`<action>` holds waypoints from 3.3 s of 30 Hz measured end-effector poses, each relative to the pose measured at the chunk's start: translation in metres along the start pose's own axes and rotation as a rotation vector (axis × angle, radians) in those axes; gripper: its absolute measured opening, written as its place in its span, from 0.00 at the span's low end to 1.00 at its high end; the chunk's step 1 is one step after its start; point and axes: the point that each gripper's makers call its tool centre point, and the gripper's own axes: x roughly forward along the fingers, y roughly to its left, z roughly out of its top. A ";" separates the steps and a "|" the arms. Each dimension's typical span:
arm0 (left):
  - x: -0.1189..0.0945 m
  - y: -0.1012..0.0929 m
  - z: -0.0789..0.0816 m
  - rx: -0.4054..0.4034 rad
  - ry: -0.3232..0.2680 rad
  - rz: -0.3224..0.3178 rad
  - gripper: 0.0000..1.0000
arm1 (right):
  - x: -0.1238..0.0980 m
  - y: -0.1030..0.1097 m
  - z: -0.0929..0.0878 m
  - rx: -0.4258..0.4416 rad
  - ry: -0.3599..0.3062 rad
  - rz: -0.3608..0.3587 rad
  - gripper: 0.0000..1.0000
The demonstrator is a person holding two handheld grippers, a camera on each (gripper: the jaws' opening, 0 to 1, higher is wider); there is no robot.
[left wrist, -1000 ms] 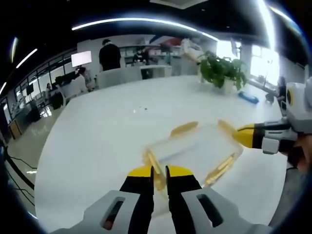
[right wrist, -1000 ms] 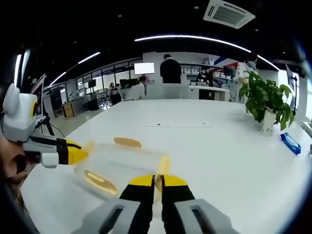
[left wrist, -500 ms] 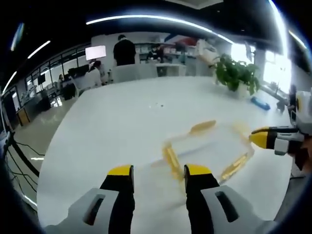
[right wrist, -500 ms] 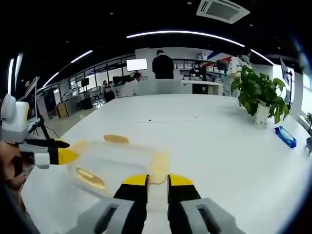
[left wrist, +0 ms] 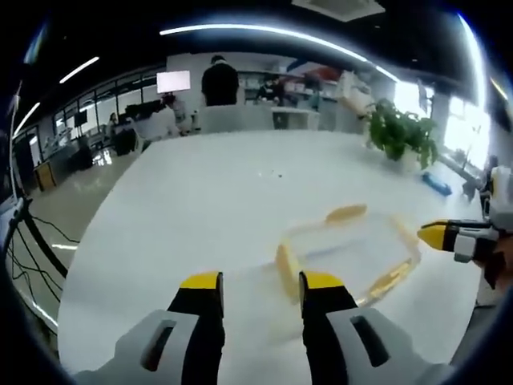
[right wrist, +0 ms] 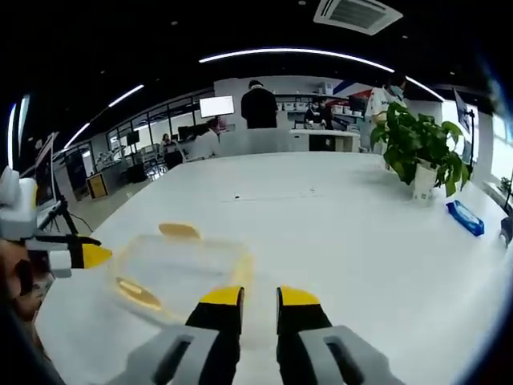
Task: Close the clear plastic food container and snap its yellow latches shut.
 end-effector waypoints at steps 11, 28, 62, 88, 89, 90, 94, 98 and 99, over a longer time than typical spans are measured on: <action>0.016 -0.030 -0.005 -0.102 0.038 -0.173 0.35 | 0.010 0.021 0.000 0.046 0.040 0.118 0.20; 0.022 -0.039 -0.013 -0.261 0.097 -0.255 0.32 | 0.027 0.043 -0.009 0.257 0.239 0.305 0.37; 0.031 -0.042 -0.013 -0.249 0.195 -0.385 0.27 | 0.033 0.054 -0.022 0.217 0.410 0.454 0.36; 0.010 -0.055 -0.028 -0.287 0.143 -0.284 0.29 | 0.023 0.037 -0.014 0.158 0.307 0.531 0.37; 0.009 -0.056 -0.029 -0.288 0.139 -0.283 0.29 | 0.023 0.036 -0.015 0.156 0.307 0.531 0.37; 0.009 -0.057 -0.029 -0.292 0.137 -0.282 0.29 | 0.022 0.035 -0.015 0.158 0.307 0.531 0.37; 0.008 -0.058 -0.029 -0.284 0.137 -0.273 0.29 | 0.022 0.036 -0.015 0.156 0.304 0.534 0.37; 0.007 -0.057 -0.029 -0.289 0.132 -0.261 0.29 | 0.021 0.037 -0.015 0.150 0.316 0.535 0.38; 0.007 -0.057 -0.029 -0.291 0.129 -0.260 0.29 | 0.021 0.037 -0.015 0.151 0.317 0.535 0.38</action>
